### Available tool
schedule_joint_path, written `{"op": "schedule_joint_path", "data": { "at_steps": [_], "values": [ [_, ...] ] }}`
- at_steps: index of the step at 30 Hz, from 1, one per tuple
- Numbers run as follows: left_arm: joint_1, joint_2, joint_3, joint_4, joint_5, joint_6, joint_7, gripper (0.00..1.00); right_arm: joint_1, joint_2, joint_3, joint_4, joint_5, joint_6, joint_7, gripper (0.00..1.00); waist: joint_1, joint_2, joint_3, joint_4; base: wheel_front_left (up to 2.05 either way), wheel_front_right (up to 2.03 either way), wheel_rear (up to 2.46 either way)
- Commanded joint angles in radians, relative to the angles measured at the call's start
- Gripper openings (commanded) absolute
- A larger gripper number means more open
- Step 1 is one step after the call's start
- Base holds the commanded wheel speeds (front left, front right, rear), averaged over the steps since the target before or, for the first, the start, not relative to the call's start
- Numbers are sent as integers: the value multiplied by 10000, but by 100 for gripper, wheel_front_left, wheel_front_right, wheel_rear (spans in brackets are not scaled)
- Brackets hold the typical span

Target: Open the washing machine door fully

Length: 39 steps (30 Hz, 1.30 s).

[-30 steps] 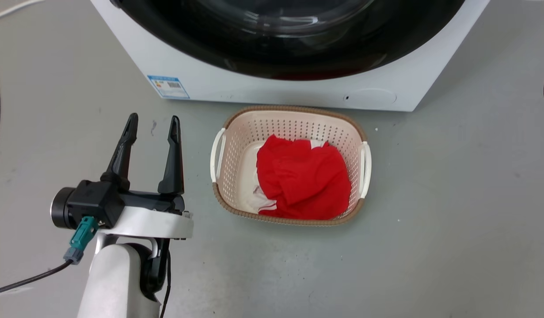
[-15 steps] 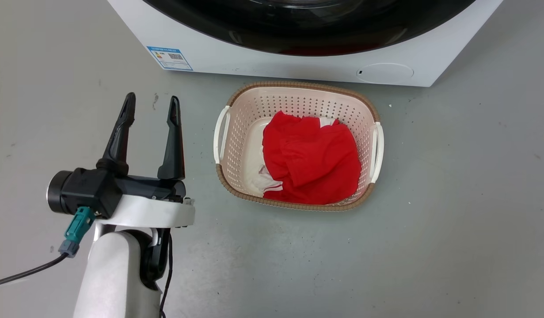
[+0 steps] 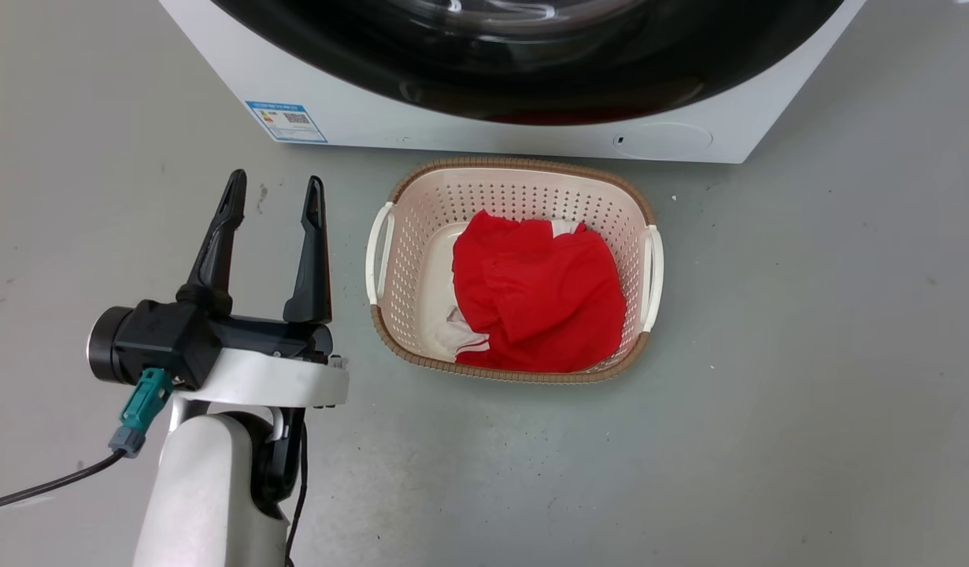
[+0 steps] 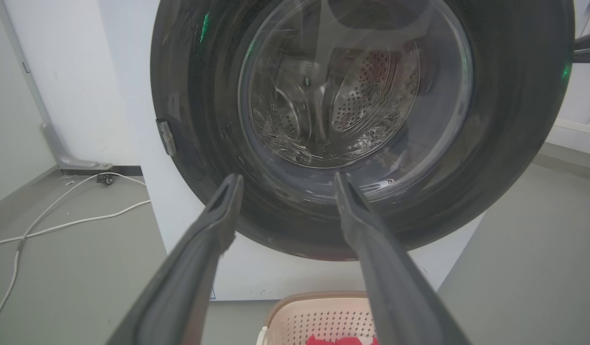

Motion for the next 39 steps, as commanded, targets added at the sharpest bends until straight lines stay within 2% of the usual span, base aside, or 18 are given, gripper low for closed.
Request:
{"op": "schedule_joint_path", "data": {
  "at_steps": [1,7,20,32,39],
  "values": [
    [63,-6,9,41,25,-23,-27,100,14,966,55,28,165,153,459,0,-1,0,-52,-29,0,0,0],
    [144,-6,1,158,36,-23,-27,100,400,627,-56,-292,422,98,1012,0,-1,0,-336,-106,0,0,0],
    [604,-6,-17,483,193,-24,-27,100,1848,1086,212,-1463,916,99,2929,0,-1,0,-1235,-179,0,0,0],
    [1317,-1,-60,1089,299,-23,-27,100,4788,1595,959,-4116,1590,98,4359,0,-1,0,-2492,-180,0,0,0],
    [1578,-3,-50,1369,227,-23,-27,100,6592,1723,2148,-5992,1823,98,4712,0,-1,0,-2952,-133,0,0,0]
  ]
}}
